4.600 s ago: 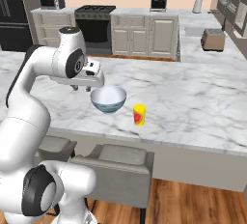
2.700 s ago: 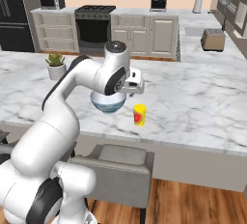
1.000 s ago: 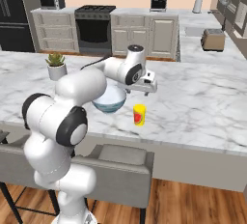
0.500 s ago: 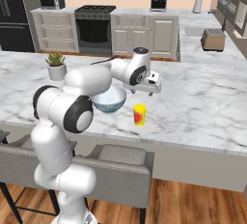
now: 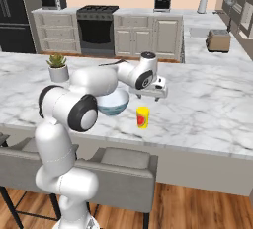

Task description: Place the cup inside the bowl on the dining table and move the bowl to any counter.

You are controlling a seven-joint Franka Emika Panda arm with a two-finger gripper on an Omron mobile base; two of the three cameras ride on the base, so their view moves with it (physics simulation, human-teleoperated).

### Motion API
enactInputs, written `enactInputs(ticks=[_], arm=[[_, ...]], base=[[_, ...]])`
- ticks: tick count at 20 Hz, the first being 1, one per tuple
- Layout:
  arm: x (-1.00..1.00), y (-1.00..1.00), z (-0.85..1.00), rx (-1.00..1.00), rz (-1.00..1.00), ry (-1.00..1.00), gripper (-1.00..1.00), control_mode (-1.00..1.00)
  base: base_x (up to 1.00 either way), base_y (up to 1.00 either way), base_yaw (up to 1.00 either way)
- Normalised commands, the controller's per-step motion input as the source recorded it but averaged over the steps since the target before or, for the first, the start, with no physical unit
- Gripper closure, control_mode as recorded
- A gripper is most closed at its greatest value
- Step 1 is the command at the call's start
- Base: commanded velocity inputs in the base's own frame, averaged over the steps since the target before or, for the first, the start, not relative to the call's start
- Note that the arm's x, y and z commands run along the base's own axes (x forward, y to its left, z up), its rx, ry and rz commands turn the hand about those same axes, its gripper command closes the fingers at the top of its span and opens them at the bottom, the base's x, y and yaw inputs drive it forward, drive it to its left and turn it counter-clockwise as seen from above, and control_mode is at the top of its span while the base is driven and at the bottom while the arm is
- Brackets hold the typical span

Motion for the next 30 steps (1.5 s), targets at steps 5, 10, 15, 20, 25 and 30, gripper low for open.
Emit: enactInputs(ticks=[5, 10, 15, 20, 25, 30], arm=[[0.06, -0.01, -0.28, 0.0, 0.0, 0.0, -1.0, -1.0], [0.07, 0.0, -0.31, 0.0, 0.0, 0.0, -1.0, -1.0], [0.04, 0.0, -0.25, 0.0, 0.0, 0.0, -1.0, -1.0], [0.04, 0.0, -0.19, 0.0, 0.0, 0.0, -1.0, -1.0], [0.03, 0.0, -0.19, 0.0, 0.0, 0.0, -1.0, -1.0], [0.0, 0.0, -0.18, 0.0, 0.0, 0.0, -1.0, -1.0]], base=[[0.0, 0.0, 0.0], [0.0, 0.0, 0.0], [0.0, 0.0, 0.0], [0.0, 0.0, 0.0], [0.0, 0.0, 0.0], [0.0, 0.0, 0.0]])
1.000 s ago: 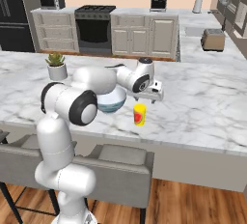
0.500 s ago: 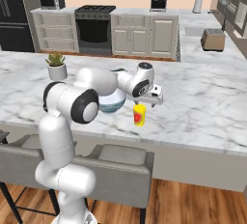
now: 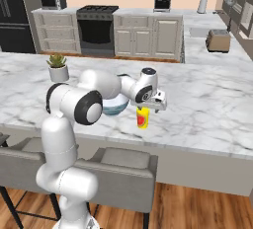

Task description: Place the cup inside the bowl on the dining table and move the bowl to any counter.

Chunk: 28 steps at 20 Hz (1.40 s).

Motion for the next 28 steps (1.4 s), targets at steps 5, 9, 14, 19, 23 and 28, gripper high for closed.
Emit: enactInputs(ticks=[5, 9, 14, 19, 23, 28], arm=[[0.0, -0.01, -0.18, 0.0, 0.0, 0.0, -1.0, -1.0], [0.0, -0.05, -0.18, 0.0, 0.0, 0.0, -1.0, -1.0], [0.0, -0.06, -0.18, 0.0, 0.0, 0.0, -1.0, -1.0], [0.0, 0.0, -0.06, 0.0, 0.0, 0.0, -1.0, -1.0], [0.0, 0.0, 0.0, 0.0, 0.0, 0.0, -1.0, -1.0], [0.0, 0.0, 0.0, 0.0, 0.0, 0.0, 1.0, -1.0]], base=[[0.0, 0.0, 0.0], [0.0, 0.0, 0.0], [0.0, 0.0, 0.0], [0.0, 0.0, 0.0], [0.0, 0.0, 0.0], [0.0, 0.0, 0.0]])
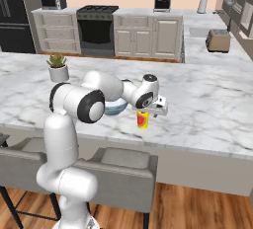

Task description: Place the cup inside the bowl on the dining table and move the bowl to any counter.

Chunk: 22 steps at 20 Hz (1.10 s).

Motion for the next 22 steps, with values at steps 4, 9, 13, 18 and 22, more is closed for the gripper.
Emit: enactInputs(ticks=[4, 9, 13, 18, 22], arm=[[0.0, 0.0, 0.0, 0.0, 0.0, 0.0, 1.0, -1.0], [0.0, 0.0, 0.0, 0.0, 0.0, 0.0, 1.0, -1.0], [0.0, 0.0, 0.07, 0.01, 0.0, -0.02, 1.0, -1.0], [-0.01, 0.05, 0.44, 0.01, 0.0, -0.03, 1.0, -1.0], [-0.05, 0.08, 0.55, 0.0, 0.0, 0.0, 1.0, -1.0]], base=[[0.0, 0.0, 0.0], [0.0, 0.0, 0.0], [0.0, 0.0, 0.0], [0.0, 0.0, 0.0], [0.0, 0.0, 0.0]])
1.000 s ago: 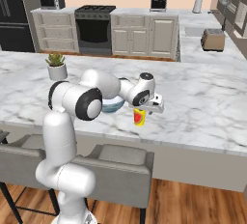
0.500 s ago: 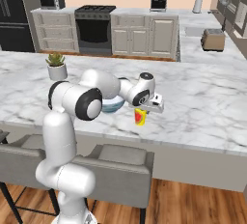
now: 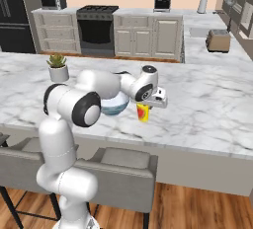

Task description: Place the cup inside the bowl on the dining table and move the bowl to any counter.

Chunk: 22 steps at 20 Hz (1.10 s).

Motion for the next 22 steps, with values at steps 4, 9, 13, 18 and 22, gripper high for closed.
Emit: enactInputs(ticks=[4, 9, 13, 18, 22], arm=[[-0.04, 0.09, 0.56, 0.0, 0.0, 0.0, 1.0, -1.0], [0.0, 0.26, 0.5, 0.0, 0.0, 0.0, 1.0, -1.0], [0.0, 0.36, 0.47, 0.0, 0.0, -0.03, 1.0, -1.0], [0.0, 0.37, 0.43, 0.0, 0.0, -0.04, 1.0, -1.0], [0.0, 0.5, 0.17, 0.0, 0.0, -0.06, 1.0, -1.0]], base=[[0.0, 0.0, 0.0], [0.0, 0.0, 0.0], [0.0, 0.0, 0.0], [0.0, 0.0, 0.0], [0.0, 0.0, 0.0]])
